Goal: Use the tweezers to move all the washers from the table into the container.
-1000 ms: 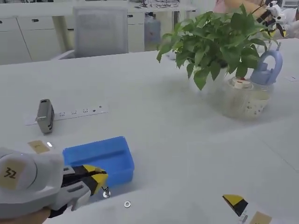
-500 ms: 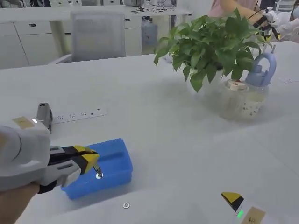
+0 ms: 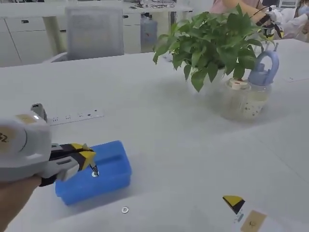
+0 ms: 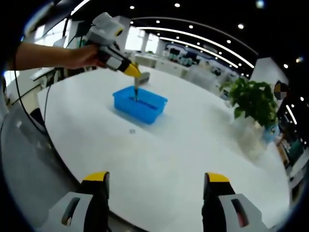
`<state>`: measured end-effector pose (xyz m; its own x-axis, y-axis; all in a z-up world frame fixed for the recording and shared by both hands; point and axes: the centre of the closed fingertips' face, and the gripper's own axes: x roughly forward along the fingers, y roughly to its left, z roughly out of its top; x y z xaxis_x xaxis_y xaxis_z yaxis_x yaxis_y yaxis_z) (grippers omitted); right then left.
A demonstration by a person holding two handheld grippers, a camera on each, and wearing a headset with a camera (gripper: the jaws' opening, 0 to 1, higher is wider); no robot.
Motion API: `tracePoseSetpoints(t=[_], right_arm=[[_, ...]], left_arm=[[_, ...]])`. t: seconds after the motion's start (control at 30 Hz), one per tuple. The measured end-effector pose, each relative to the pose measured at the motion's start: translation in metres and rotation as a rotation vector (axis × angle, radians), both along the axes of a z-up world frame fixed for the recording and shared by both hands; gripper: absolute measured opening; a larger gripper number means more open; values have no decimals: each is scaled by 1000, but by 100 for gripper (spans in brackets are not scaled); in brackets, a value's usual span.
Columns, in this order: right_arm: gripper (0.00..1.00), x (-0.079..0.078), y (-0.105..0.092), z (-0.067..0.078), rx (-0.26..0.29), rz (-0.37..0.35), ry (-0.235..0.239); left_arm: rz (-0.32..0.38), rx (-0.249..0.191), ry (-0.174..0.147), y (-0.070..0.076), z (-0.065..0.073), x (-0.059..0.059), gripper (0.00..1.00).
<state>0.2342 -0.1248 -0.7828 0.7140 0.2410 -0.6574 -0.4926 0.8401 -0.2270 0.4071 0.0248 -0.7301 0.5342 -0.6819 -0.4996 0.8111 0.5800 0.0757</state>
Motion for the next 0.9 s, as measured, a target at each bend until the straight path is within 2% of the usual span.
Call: tracePoseSetpoints(t=[0.2, 0.37, 0.83, 0.9], right_arm=[[78, 0, 0, -1, 0, -1, 2], [77, 0, 1, 0, 7, 2, 0], [77, -1, 3, 0, 11, 7, 1], [78, 0, 3, 1, 17, 5, 0]], left_arm=[[-10, 33, 22, -3, -17, 3, 0], [5, 40, 43, -2, -28, 6, 0], [20, 52, 75, 7, -44, 2, 0], [23, 37, 72, 7, -43, 1, 0]])
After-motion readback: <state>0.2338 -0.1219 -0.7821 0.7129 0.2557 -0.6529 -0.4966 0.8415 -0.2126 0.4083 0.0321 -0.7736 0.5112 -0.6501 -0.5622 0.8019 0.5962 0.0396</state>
